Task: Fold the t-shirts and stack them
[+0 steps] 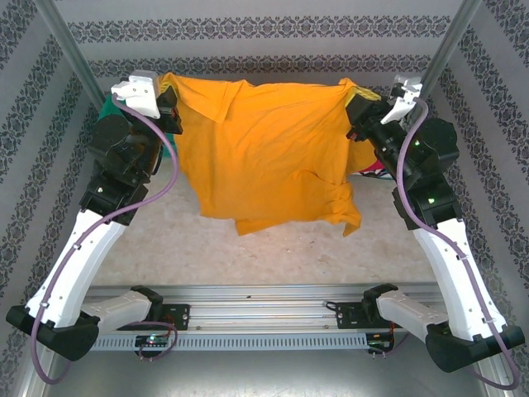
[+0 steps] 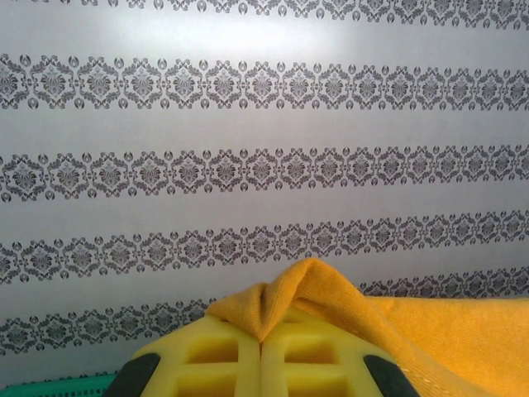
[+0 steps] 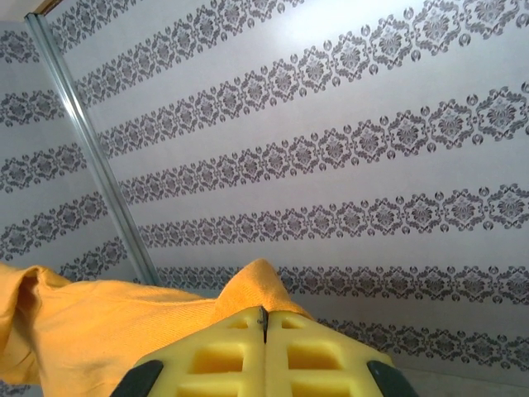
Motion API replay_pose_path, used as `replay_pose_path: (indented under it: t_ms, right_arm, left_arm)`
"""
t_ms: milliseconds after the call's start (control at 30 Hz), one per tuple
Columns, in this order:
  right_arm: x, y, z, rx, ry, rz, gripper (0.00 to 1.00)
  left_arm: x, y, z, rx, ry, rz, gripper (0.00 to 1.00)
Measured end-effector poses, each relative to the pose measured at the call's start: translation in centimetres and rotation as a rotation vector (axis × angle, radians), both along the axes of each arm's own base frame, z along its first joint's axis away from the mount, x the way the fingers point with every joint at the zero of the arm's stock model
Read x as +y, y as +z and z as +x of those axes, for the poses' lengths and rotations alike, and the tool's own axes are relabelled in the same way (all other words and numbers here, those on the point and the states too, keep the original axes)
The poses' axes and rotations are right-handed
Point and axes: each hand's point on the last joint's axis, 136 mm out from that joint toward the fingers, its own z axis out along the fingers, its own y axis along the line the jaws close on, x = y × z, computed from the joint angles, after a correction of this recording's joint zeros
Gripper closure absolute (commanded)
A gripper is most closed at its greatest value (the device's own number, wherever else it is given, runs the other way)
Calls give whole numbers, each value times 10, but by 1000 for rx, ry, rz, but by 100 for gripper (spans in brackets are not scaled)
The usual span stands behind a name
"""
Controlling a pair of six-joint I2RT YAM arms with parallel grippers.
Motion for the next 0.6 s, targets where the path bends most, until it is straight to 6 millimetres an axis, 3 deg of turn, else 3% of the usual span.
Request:
replay_pose_path:
  t_ms: [133, 233, 333, 433, 500, 600]
  right_arm:
    - [4, -13, 8, 36, 8, -13, 100]
    - [9, -29, 27, 77, 6, -35, 100]
    - [16, -48, 63, 135, 6, -73, 100]
    - [19, -57, 108, 170, -2, -109, 100]
    - [21, -52, 135, 169, -2, -124, 100]
    - [19, -28, 163, 127, 6, -124, 100]
  left_arm:
    - [-2, -11, 10, 28, 14, 18, 100]
    - [-5, -26, 30, 60, 37, 46, 100]
    - [-7, -46, 66, 114, 65, 75, 100]
    - [-1, -53, 113, 145, 89, 74, 100]
    - [6, -49, 144, 149, 94, 55, 100]
    - [16, -28, 180, 125, 94, 21, 100]
